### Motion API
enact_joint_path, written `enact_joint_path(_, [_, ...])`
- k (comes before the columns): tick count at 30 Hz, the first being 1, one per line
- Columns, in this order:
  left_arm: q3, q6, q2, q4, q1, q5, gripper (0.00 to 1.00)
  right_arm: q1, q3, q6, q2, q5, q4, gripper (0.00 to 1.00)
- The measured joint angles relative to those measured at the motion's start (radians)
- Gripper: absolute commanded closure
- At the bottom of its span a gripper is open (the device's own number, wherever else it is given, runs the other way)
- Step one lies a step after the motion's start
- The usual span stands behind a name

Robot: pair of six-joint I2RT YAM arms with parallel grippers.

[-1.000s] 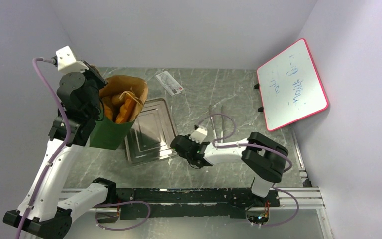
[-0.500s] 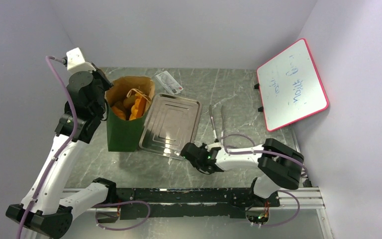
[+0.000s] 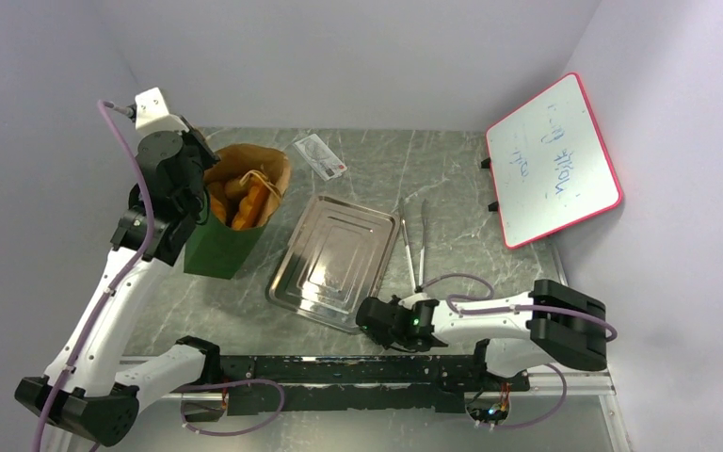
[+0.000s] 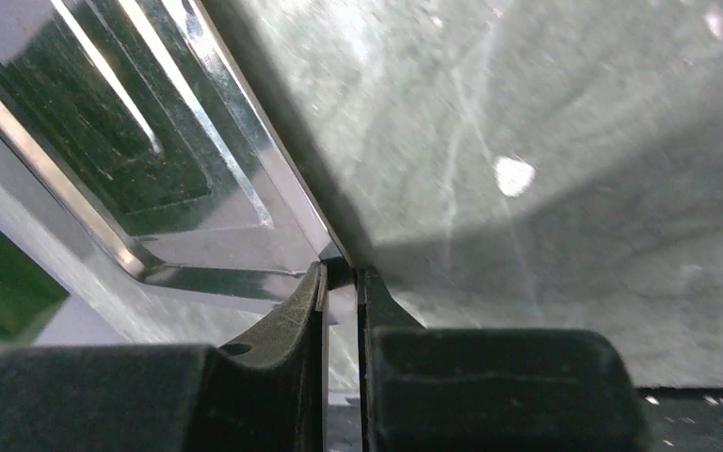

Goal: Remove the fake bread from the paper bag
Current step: Move the container to the center of the board.

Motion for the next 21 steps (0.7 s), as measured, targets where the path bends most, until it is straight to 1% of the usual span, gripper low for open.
enact_joint_path(6, [-0.014,0.000,0.005,0.012,0.002,0.011,0.93,0.051,-0.050,0.000,-0.076,-0.052,-0.015,1.00])
enact_joint_path(14, [-0.034,0.000,0.013,0.023,0.002,0.023,0.93,0.090,-0.016,0.000,-0.091,-0.092,-0.126,1.00])
enact_joint_path(17, [-0.045,0.000,0.020,0.033,0.003,0.036,0.93,0.068,0.006,-0.006,-0.096,-0.109,-0.192,1.00])
enact_joint_path(21, [-0.049,0.000,0.034,0.034,0.005,0.050,0.93,-0.016,0.056,-0.029,-0.085,-0.124,-0.293,1.00])
